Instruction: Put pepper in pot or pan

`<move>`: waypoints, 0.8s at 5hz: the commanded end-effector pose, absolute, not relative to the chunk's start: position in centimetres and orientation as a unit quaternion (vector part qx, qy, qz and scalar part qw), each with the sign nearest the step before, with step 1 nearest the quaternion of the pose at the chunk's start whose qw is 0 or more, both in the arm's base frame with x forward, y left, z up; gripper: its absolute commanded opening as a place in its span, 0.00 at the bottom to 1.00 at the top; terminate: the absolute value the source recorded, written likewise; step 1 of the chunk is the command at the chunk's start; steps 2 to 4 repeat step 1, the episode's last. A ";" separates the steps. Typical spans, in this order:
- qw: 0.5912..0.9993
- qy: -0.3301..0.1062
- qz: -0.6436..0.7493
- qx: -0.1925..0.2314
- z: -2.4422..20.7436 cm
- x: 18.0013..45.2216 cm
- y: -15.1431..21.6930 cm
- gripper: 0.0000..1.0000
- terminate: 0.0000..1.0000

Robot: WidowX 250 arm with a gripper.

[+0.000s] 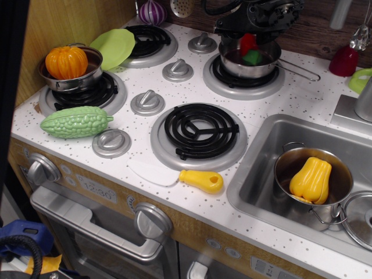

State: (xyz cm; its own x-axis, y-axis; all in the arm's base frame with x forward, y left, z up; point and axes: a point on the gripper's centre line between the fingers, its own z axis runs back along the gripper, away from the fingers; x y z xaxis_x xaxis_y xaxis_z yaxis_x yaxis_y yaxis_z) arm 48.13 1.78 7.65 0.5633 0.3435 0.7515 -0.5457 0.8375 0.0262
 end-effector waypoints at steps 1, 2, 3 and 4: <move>0.866 -0.409 0.260 0.124 9.5 48.4 2.2 1.00 1.00; 0.866 -0.409 0.260 0.124 9.5 48.4 2.2 1.00 1.00; 0.866 -0.409 0.260 0.124 9.5 48.4 2.2 1.00 1.00; 0.866 -0.409 0.260 0.124 9.5 48.4 2.2 1.00 1.00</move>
